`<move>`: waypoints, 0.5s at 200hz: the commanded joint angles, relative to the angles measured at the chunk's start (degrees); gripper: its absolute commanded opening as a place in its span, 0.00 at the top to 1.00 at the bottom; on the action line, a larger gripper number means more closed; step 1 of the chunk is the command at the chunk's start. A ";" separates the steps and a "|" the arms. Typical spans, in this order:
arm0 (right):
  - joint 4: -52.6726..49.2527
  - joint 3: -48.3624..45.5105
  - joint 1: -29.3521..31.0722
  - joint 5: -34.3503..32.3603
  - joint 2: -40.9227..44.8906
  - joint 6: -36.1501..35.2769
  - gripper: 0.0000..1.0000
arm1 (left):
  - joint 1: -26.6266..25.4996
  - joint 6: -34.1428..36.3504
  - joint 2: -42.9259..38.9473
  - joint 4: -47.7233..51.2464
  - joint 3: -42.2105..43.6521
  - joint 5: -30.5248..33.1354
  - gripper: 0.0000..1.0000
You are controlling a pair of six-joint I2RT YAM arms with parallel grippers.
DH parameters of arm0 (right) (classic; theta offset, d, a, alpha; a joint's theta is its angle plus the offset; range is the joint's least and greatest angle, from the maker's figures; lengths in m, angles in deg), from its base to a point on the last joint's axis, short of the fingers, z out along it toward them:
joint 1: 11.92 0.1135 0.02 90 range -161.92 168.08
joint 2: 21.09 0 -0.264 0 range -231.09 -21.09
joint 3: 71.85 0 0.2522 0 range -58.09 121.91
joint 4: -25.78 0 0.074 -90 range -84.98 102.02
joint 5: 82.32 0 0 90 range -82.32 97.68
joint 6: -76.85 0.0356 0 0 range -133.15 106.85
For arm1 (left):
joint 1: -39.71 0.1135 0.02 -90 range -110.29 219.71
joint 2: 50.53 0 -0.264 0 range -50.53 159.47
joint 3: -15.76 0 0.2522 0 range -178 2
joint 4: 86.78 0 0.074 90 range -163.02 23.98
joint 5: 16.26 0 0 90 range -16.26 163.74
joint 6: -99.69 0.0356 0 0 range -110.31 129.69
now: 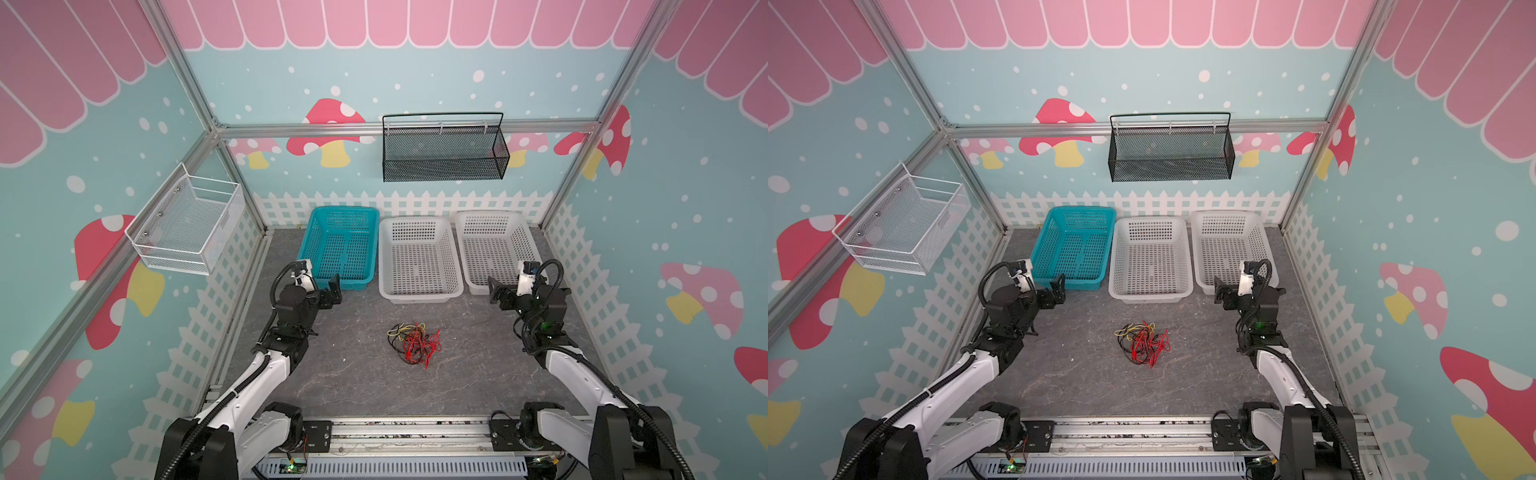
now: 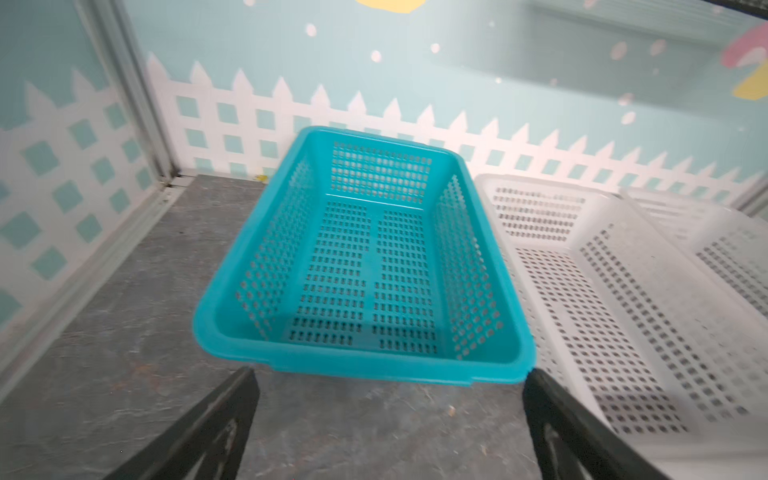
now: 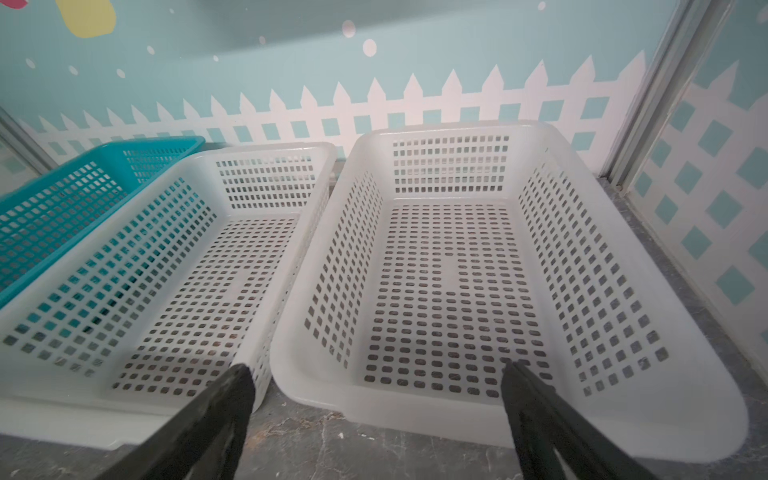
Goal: Untangle the cables
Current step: 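Move both grippers forward toward the tangled wire bundle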
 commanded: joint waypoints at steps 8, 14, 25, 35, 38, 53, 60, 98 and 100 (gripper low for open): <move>-12.19 2.72 2.64 3.99 2.98 3.31 0.07 | -7.89 -3.78 -1.48 6.36 0.14 4.43 0.00; -14.52 3.33 3.46 3.99 3.41 3.17 0.08 | -9.78 -4.12 -1.78 7.04 0.26 5.65 0.00; -17.99 4.57 5.01 4.15 4.07 3.26 0.08 | -13.19 -4.42 -2.26 8.22 0.52 6.64 0.00; -20.96 5.43 6.62 4.15 4.51 3.64 0.09 | -15.67 -4.79 -2.87 8.90 1.13 7.71 0.00; -21.81 5.69 7.19 4.08 4.72 3.69 0.09 | -16.39 -4.79 -2.98 8.92 1.37 8.09 0.00; -25.27 6.83 10.74 3.30 5.44 3.80 0.09 | -19.69 -4.90 -3.94 9.27 2.74 10.18 0.00; -26.69 7.19 12.57 3.15 5.79 3.83 0.09 | -20.87 -4.84 -4.36 9.31 3.49 11.15 0.00; -31.67 8.41 20.81 3.10 5.63 7.68 0.14 | -27.09 -4.73 -5.31 9.27 5.91 14.46 0.00; -31.98 8.41 21.25 2.75 5.53 8.08 0.14 | -27.44 -4.69 -5.15 9.09 6.00 14.55 0.00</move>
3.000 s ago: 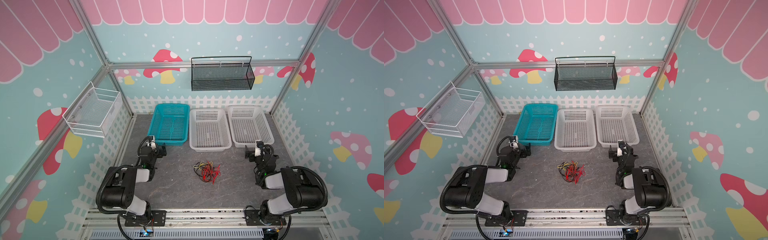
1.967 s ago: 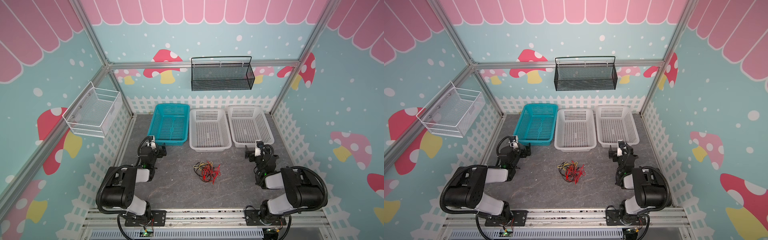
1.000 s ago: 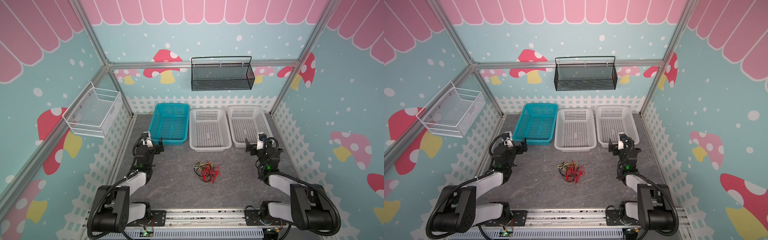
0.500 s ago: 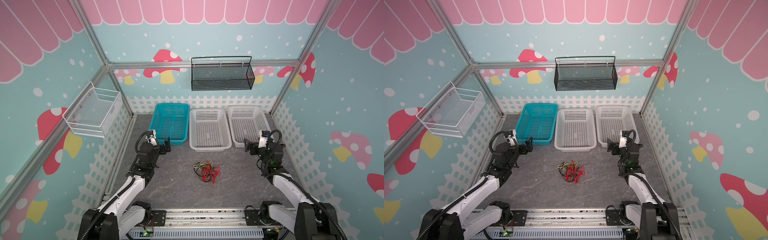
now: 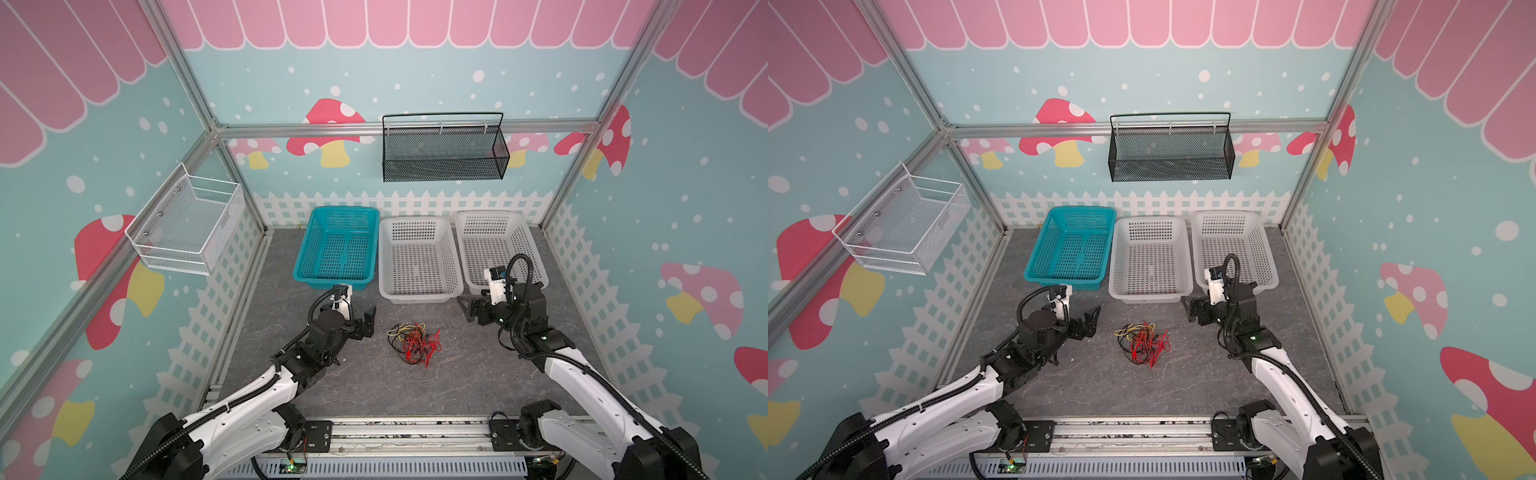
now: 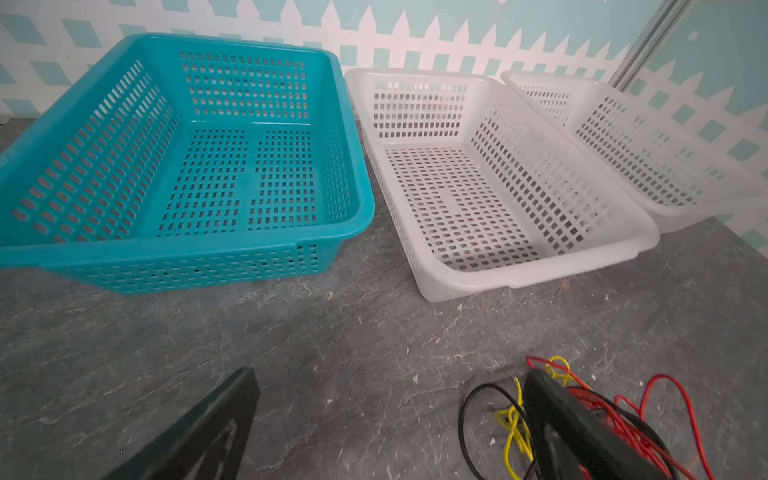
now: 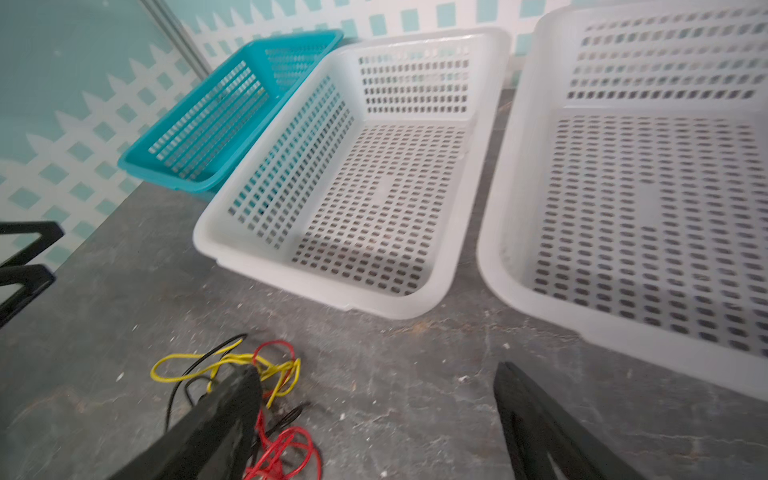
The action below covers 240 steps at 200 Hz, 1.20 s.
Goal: Untangle the cables
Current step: 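Move both grippers forward toward the tangled wire bundle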
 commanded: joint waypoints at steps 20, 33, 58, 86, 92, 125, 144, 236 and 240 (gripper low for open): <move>-8.65 1.56 8.06 -2.82 -1.24 6.82 0.17 | -6.73 0.13 1.40 -0.28 1.69 4.71 0.00; -9.66 1.67 11.16 -5.05 -1.92 8.67 0.17 | -8.42 0.84 2.75 -1.58 1.86 4.94 0.00; -11.35 2.14 15.27 -6.45 -4.30 12.31 0.22 | -9.85 1.46 4.13 -4.09 2.11 5.00 0.00; -11.17 1.69 19.18 -9.60 -8.44 15.58 0.31 | -10.41 2.38 4.96 -8.61 3.16 4.06 0.00; -10.40 1.58 19.74 -9.76 -9.38 16.13 0.34 | -10.49 2.64 5.30 -9.39 3.27 3.58 0.00; -5.55 2.50 22.09 -10.42 -14.10 17.80 0.50 | -10.59 3.36 7.57 -11.06 2.34 2.36 0.00; -4.51 3.47 22.70 -11.20 -16.68 18.71 0.59 | -10.59 2.82 8.34 -9.75 1.00 2.58 0.00; -3.36 6.02 23.37 -12.08 -16.56 15.53 1.00 | -10.59 5.36 9.88 -12.52 0.61 -2.82 0.00; -3.27 6.29 23.31 -11.97 -16.32 15.20 1.00 | -10.59 5.69 9.75 -12.73 0.68 -3.10 0.00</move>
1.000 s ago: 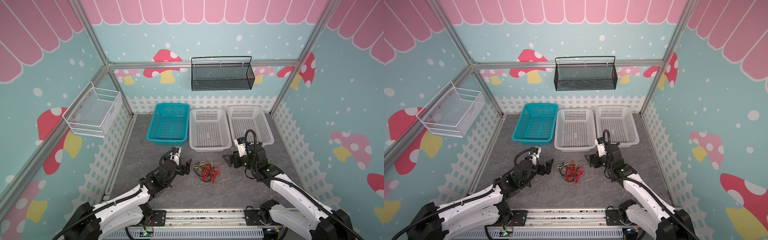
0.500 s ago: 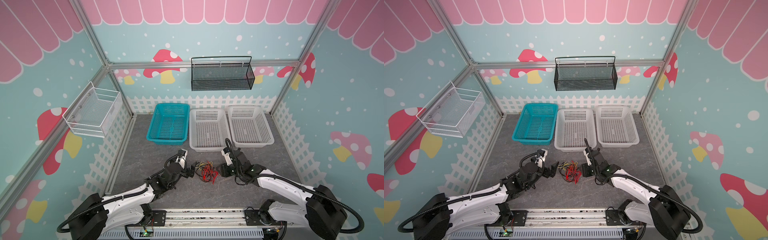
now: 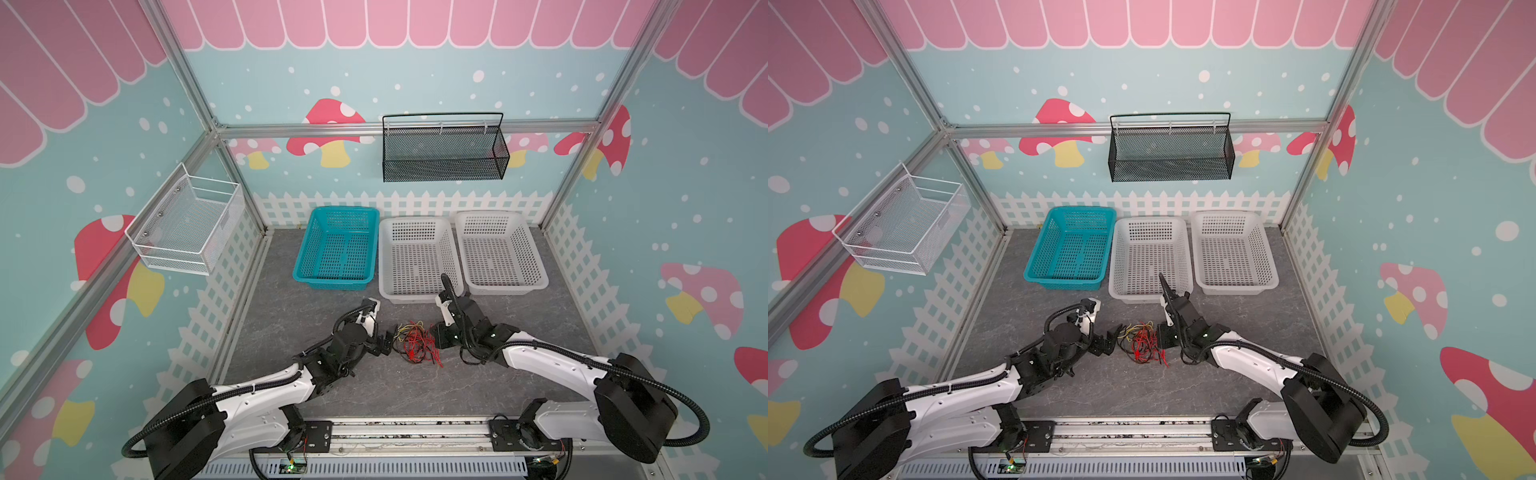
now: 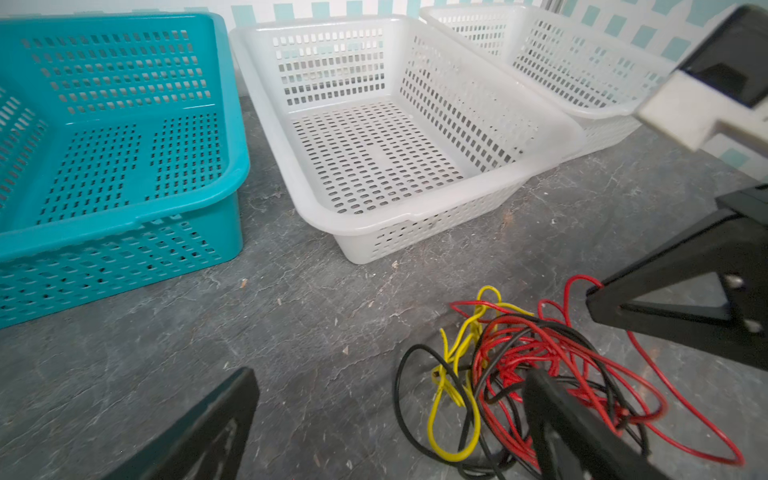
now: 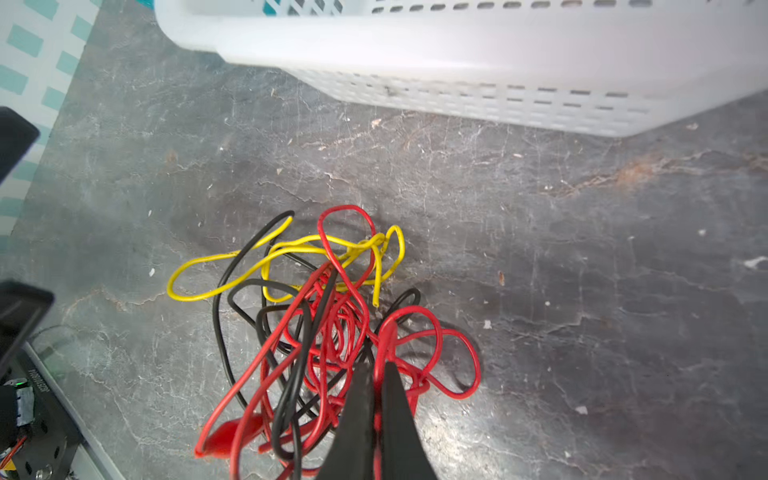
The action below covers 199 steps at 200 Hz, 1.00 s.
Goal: Untangle the cables
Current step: 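Move both grippers forward toward the tangled wire bundle, then pinch the bundle with the left gripper while the right gripper grasps a red wire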
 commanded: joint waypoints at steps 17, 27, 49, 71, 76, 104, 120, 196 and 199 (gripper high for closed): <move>1.18 2.97 0.29 -0.28 2.96 -3.84 1.00 | -0.38 3.70 -0.87 -3.69 0.13 -4.73 0.00; 2.15 3.41 0.33 1.39 3.37 -5.67 1.00 | -0.53 4.91 -1.16 -4.74 0.75 -5.71 0.00; 3.59 5.12 0.34 4.90 3.75 -9.25 1.00 | -0.82 6.95 -1.62 -6.06 1.44 -6.85 0.00; 4.52 6.80 0.34 7.69 4.23 -12.15 1.00 | -1.07 7.27 -1.33 -6.25 1.00 -8.01 0.00; 4.89 7.08 0.35 8.36 4.33 -12.67 1.00 | -1.15 7.17 -0.99 -6.75 0.99 -8.14 0.00; 6.58 8.01 0.34 12.37 4.34 -14.79 1.00 | -1.64 6.51 2.81 -10.43 0.67 -8.73 0.01; 6.97 8.44 0.34 12.80 4.15 -15.07 1.00 | -2.17 5.88 5.68 -12.77 0.08 -8.84 0.03; 8.30 8.23 0.39 15.26 6.32 -16.56 1.00 | -3.10 5.86 14.75 -23.48 -0.77 -5.21 0.30; 8.33 8.20 0.35 15.36 6.34 -16.67 1.00 | -3.10 5.89 14.88 -23.80 -0.76 -5.17 0.32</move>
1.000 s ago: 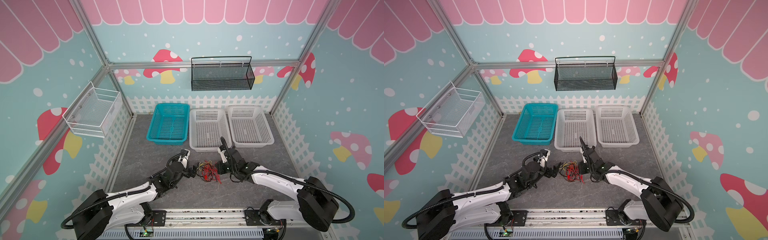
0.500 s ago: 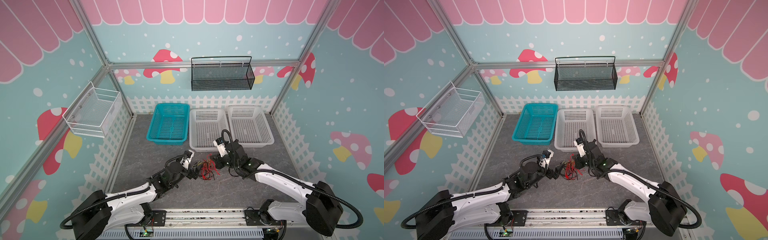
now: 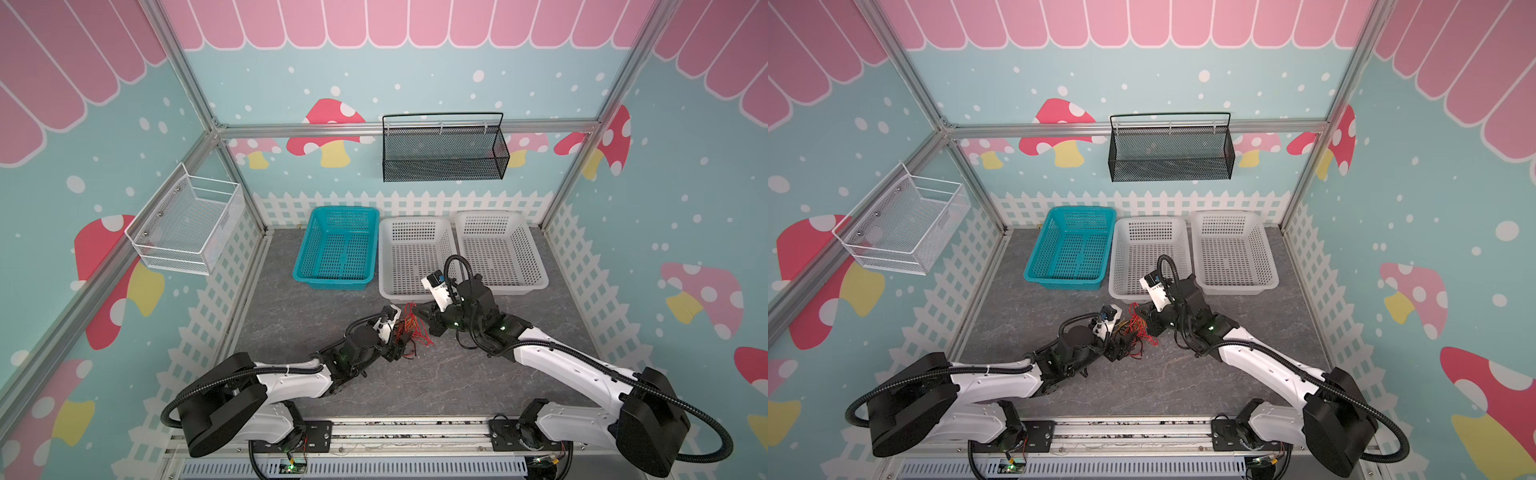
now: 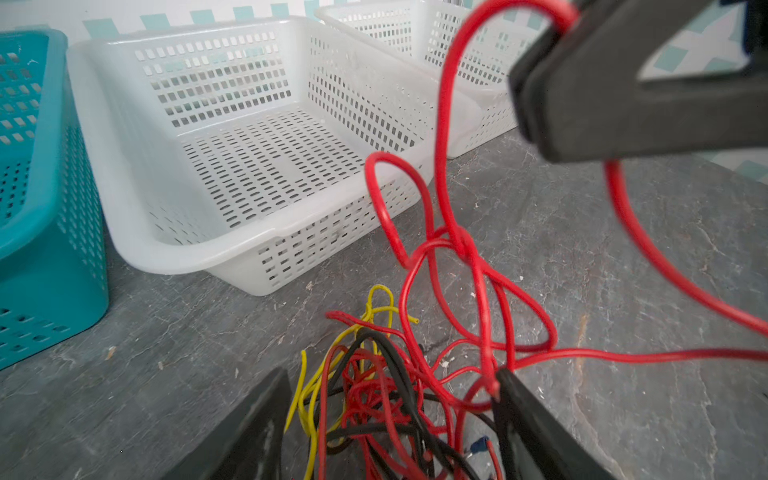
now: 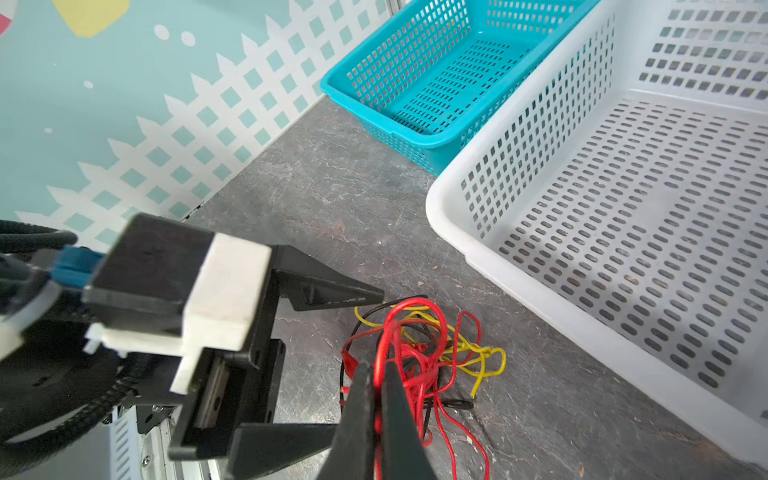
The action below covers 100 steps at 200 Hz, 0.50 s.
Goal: Untangle the cables
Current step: 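Pinch the bundle with the left gripper while the right gripper grasps a red wire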
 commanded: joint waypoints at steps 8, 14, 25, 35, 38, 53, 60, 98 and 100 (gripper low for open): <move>1.51 0.88 0.40 1.62 1.27 -1.59 1.00 | -0.22 0.83 1.53 -6.74 -1.14 1.89 0.38; 1.43 0.81 0.34 1.69 1.14 -1.62 1.00 | -0.22 0.92 1.87 -7.13 -1.29 1.88 0.41; 1.41 0.73 0.37 1.63 0.79 -1.66 1.00 | -0.20 0.87 2.37 -7.44 -1.57 1.72 0.49; 1.45 0.62 0.33 1.41 0.52 -1.70 1.00 | -0.29 0.92 2.80 -7.53 -1.99 1.46 0.58; 1.48 0.62 0.38 1.32 0.45 -1.60 1.00 | -0.25 0.79 2.90 -7.46 -2.12 1.42 0.59; 1.82 0.53 0.38 1.05 0.21 -1.44 1.00 | -0.31 0.75 3.42 -7.11 -2.58 1.08 0.70; 1.93 0.45 0.33 0.80 0.23 -1.39 1.00 | -0.30 0.51 3.50 -6.79 -2.67 1.10 0.76; 0.69 0.44 0.32 -4.99 0.22 -0.78 1.00 | -0.31 -0.22 2.86 -6.57 -2.03 1.53 0.91; 0.58 0.38 0.36 -5.37 0.28 -0.75 1.00 | -0.31 -0.22 2.80 -6.57 -1.98 1.61 0.92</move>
